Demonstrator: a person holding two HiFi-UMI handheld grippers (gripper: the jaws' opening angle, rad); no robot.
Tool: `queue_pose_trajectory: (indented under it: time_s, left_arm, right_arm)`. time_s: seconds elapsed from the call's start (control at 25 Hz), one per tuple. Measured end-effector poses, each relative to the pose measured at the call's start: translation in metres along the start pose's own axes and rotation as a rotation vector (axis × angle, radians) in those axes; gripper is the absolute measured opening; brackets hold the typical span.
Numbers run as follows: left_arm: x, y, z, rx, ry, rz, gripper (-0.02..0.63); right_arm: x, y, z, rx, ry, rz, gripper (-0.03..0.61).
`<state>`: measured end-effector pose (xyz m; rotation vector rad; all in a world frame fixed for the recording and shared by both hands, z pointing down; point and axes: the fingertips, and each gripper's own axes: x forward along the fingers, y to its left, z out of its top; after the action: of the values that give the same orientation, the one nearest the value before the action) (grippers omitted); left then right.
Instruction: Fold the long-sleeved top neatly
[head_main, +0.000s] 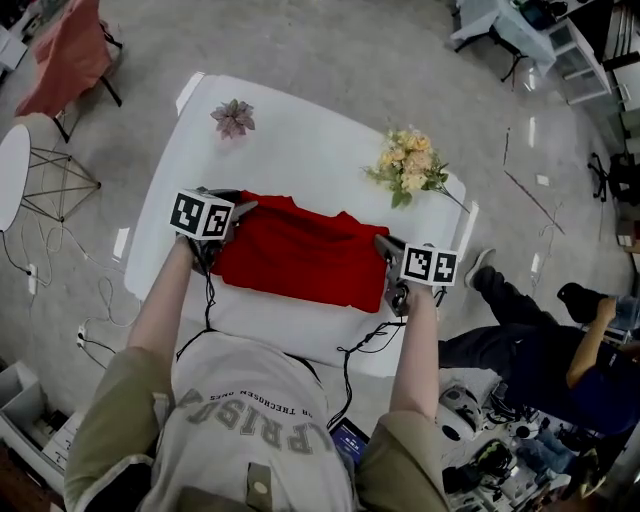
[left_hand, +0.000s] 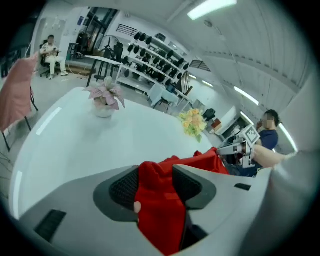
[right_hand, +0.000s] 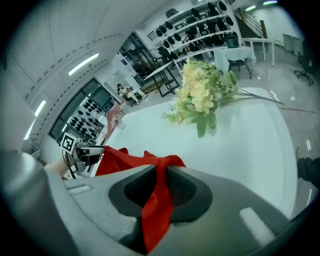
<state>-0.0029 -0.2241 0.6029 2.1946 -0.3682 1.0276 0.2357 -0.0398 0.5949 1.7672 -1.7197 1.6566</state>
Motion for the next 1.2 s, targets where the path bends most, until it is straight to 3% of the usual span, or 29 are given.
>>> queue_pose_trajectory:
  time_s: [0.04,0.12,0.2,0.32,0.4,0.48,0.6,0.88,0.96,1.04,1.2]
  left_arm:
    - [-0.003,0.000,0.002,-0.009,-0.020,-0.016,0.206]
    - [-0.012,0.001,0.002,0.056,-0.020,0.002,0.222]
    - [-0.023,0.002,-0.001,0.248,0.028,0.080,0.222]
    - [-0.031,-0.008,-0.008,0.637,0.135,0.151,0.222]
    - [-0.028,-0.031,-0.010,0.825,0.175,0.074,0.222]
    - [-0.020,-0.058,-0.013,0.923,0.197,-0.050,0.215]
    - [-0.001,-0.071,-0.022,1.019,0.274,-0.119,0.198]
    - [0.017,-0.038,-0.034,1.152,0.480,-0.024,0.128]
    - [0.019,-0.033,-0.032,1.164,0.480,-0.013,0.085]
    - [0.018,-0.030,-0.030,1.159,0.467,-0.010,0.040]
    - [0.013,-0.026,-0.015,1.116,0.379,0.012,0.021]
  right_arm:
    - [-0.001,0.001,0.003,-0.010,-0.011,0.002,0.070]
    - [-0.006,0.004,0.009,-0.075,-0.028,-0.007,0.250]
    - [-0.013,0.007,0.013,-0.230,-0.032,-0.036,0.262]
    - [-0.017,0.025,0.008,-0.618,0.046,-0.059,0.262]
    - [-0.012,0.042,-0.005,-0.885,0.160,-0.031,0.261]
    - [-0.003,0.057,-0.021,-1.045,0.267,0.027,0.259]
    - [0.010,0.067,-0.038,-1.112,0.370,0.117,0.255]
    - [0.028,0.042,-0.051,-1.189,0.524,0.092,0.214]
    - [0.031,0.037,-0.049,-1.214,0.529,0.067,0.152]
    - [0.032,0.034,-0.042,-1.227,0.511,0.040,0.028]
    - [0.029,0.034,-0.022,-1.204,0.441,0.014,0.011]
